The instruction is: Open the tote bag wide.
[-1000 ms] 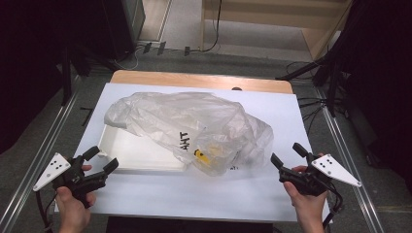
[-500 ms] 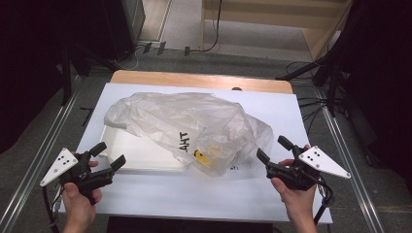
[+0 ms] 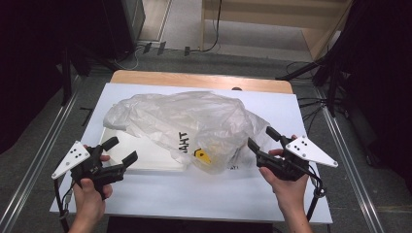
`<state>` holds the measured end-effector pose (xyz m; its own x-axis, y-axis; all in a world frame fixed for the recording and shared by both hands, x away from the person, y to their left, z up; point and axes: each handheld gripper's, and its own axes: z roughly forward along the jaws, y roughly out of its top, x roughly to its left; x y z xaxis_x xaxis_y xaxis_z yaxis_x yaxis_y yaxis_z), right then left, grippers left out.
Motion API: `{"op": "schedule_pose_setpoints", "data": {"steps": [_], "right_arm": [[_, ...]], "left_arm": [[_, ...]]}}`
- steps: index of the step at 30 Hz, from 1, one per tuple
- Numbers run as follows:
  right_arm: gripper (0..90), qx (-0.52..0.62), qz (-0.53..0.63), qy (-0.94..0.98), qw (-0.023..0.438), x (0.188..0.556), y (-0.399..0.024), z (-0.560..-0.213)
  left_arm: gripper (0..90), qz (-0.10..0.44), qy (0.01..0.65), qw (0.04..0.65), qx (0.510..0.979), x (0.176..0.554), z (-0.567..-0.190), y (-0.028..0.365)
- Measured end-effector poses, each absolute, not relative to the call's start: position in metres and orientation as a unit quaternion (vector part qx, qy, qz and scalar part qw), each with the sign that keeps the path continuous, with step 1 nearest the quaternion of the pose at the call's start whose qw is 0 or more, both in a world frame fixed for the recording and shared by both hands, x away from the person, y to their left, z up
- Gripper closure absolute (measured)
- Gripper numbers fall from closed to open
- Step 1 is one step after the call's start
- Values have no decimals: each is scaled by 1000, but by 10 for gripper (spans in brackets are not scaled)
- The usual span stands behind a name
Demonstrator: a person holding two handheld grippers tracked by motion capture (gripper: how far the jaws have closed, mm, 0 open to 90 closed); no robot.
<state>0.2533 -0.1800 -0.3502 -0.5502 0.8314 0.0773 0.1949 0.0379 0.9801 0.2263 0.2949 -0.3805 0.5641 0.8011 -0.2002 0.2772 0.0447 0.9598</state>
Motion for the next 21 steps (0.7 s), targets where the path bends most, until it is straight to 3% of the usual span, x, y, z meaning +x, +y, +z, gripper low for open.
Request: {"op": "schedule_pose_setpoints", "data": {"steps": [9, 21], "right_arm": [[893, 381, 570, 682, 257, 265, -178, -348], [900, 388, 566, 680, 258, 273, -185, -351]], "left_arm": [[132, 215, 391, 605, 660, 230, -372, 284], [135, 213, 362, 641, 643, 244, -351, 261]]}}
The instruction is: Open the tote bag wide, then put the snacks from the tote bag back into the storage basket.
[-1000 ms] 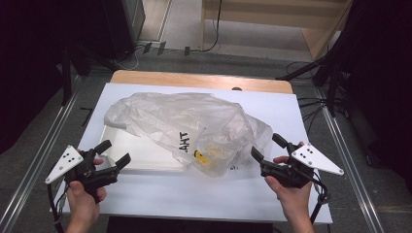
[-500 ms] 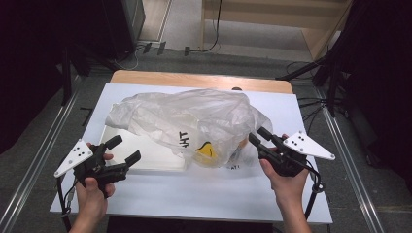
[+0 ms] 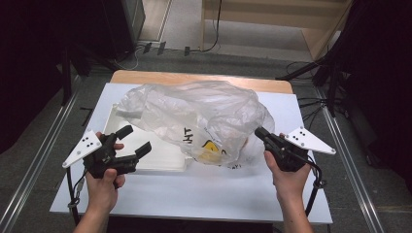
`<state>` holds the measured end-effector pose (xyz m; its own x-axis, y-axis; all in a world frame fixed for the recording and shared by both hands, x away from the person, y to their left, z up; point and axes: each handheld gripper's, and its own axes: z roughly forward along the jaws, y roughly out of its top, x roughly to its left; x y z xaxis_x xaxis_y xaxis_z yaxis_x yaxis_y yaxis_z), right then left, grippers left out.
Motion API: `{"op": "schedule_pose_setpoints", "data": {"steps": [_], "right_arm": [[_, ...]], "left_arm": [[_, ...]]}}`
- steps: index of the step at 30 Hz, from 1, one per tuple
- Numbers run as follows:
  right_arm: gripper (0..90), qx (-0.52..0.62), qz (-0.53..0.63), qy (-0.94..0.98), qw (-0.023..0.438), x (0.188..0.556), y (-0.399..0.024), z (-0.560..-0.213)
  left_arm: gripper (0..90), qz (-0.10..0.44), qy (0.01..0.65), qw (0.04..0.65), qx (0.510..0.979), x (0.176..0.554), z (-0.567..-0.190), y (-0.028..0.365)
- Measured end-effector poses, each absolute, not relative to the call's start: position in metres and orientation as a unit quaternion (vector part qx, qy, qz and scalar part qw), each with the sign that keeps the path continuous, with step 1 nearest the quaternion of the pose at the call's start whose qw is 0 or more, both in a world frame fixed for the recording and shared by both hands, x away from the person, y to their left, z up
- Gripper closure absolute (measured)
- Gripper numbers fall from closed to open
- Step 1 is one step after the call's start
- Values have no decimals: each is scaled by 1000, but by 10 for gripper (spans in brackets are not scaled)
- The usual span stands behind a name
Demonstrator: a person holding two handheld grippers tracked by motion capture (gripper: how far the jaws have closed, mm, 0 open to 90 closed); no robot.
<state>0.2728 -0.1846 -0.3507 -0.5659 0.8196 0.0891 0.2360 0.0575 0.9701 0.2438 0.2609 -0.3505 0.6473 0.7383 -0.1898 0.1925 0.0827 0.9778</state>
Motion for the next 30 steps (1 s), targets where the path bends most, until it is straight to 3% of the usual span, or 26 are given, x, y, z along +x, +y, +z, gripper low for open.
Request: {"op": "schedule_pose_setpoints", "data": {"steps": [8, 14, 19, 30], "right_arm": [[900, 388, 565, 684, 250, 275, -189, -359], [900, 381, 566, 690, 242, 274, -193, -365], [900, 381, 566, 687, 248, 273, -198, -365], [900, 408, 553, 678, 260, 280, -205, -376]], "left_arm": [[174, 204, 355, 647, 643, 257, -342, 243], [513, 221, 348, 644, 645, 261, -340, 239], [882, 203, 335, 656, 645, 262, -339, 244], [900, 163, 338, 631, 679, 268, -362, 221]]}}
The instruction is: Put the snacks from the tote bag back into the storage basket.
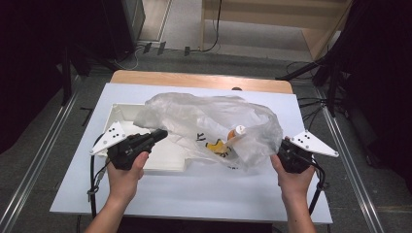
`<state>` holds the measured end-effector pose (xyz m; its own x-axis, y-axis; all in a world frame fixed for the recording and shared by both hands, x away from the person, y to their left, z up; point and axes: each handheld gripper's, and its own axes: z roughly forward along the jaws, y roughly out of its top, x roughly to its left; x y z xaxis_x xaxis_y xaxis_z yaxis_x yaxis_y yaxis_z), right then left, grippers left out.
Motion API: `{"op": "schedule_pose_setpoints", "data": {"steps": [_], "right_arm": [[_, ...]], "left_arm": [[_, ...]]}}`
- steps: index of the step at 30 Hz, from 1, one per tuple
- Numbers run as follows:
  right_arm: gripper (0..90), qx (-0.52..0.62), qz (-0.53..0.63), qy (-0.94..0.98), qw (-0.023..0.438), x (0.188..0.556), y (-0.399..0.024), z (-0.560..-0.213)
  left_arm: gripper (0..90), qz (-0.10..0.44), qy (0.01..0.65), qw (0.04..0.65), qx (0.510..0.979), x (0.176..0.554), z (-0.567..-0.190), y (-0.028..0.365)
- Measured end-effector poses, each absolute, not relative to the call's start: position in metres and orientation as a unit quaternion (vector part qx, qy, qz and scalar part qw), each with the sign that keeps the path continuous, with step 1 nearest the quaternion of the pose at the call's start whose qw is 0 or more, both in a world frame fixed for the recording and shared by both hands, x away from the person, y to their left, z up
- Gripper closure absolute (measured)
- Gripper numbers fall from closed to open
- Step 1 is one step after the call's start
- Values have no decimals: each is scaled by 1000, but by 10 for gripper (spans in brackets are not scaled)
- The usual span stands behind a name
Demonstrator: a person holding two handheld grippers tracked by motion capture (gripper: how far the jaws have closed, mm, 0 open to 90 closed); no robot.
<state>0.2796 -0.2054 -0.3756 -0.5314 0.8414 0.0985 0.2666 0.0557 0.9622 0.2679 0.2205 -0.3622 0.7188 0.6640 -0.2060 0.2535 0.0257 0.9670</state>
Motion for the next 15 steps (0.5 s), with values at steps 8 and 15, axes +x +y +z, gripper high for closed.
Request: {"op": "schedule_pose_setpoints", "data": {"steps": [8, 15], "right_arm": [[900, 447, 535, 669, 257, 290, -215, -395], [617, 459, 573, 636, 239, 286, -229, -388]], "left_arm": [[900, 137, 336, 621, 694, 270, -378, 210], [900, 135, 329, 625, 695, 266, -376, 205]]}}
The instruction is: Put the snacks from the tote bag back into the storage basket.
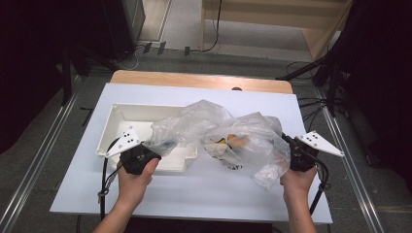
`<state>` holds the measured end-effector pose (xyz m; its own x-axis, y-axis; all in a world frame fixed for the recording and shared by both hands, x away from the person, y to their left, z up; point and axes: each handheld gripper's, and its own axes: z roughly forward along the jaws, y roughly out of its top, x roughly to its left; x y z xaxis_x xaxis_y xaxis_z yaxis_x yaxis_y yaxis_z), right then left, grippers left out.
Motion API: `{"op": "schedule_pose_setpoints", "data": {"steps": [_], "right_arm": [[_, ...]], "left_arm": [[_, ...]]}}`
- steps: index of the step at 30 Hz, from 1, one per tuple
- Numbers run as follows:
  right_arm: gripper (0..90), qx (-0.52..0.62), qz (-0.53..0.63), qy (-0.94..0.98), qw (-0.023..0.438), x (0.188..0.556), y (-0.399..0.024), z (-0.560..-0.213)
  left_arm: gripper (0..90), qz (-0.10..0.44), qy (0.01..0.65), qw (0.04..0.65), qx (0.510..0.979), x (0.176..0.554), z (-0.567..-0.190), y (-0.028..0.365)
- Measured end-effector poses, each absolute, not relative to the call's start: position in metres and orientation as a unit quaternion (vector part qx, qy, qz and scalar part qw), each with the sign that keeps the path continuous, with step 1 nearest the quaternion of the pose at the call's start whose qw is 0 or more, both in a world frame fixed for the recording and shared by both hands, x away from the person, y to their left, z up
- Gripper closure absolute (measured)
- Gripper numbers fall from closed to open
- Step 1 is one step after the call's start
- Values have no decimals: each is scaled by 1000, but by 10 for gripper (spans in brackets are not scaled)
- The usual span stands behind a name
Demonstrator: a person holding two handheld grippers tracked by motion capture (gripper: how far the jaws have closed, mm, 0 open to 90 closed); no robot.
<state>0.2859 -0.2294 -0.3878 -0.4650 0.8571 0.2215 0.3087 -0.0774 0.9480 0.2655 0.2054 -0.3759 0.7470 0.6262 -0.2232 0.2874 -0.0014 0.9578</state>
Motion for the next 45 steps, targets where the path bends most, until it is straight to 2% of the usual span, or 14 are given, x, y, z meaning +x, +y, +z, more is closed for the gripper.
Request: {"op": "schedule_pose_setpoints", "data": {"steps": [3, 11, 16, 23, 26, 30, 31, 32, 34, 35, 36, 42, 43, 45], "right_arm": [[544, 471, 566, 625, 259, 281, -238, -379], [503, 482, 590, 590, 268, 263, -258, -362], [470, 461, 599, 595, 273, 251, -251, -345], [294, 420, 639, 585, 271, 219, -237, -305], [287, 403, 652, 583, 269, 210, -231, -297], [335, 395, 649, 602, 246, 214, -222, -302], [527, 404, 623, 620, 253, 220, -215, -311], [615, 408, 610, 628, 259, 223, -212, -316], [698, 415, 602, 630, 261, 226, -209, -322], [777, 419, 597, 632, 263, 229, -207, -327], [875, 422, 585, 636, 274, 234, -204, -335], [895, 436, 550, 646, 300, 248, -203, -354], [895, 436, 550, 646, 300, 248, -203, -354], [895, 445, 535, 650, 306, 256, -202, -362]], "left_arm": [[900, 136, 327, 629, 692, 265, -374, 205], [900, 133, 315, 635, 693, 267, -369, 198], [900, 125, 309, 634, 697, 270, -370, 190], [900, 119, 303, 632, 704, 274, -372, 179], [900, 118, 302, 630, 706, 275, -373, 178], [900, 115, 302, 632, 704, 276, -373, 176], [900, 115, 303, 632, 704, 277, -373, 177], [900, 116, 304, 632, 703, 277, -373, 177], [900, 118, 307, 631, 702, 277, -373, 177], [857, 120, 311, 629, 702, 278, -373, 178], [708, 124, 317, 627, 701, 278, -374, 178], [341, 127, 315, 626, 702, 277, -374, 185], [341, 125, 315, 627, 701, 277, -374, 186], [216, 125, 320, 630, 697, 274, -373, 191]]}}
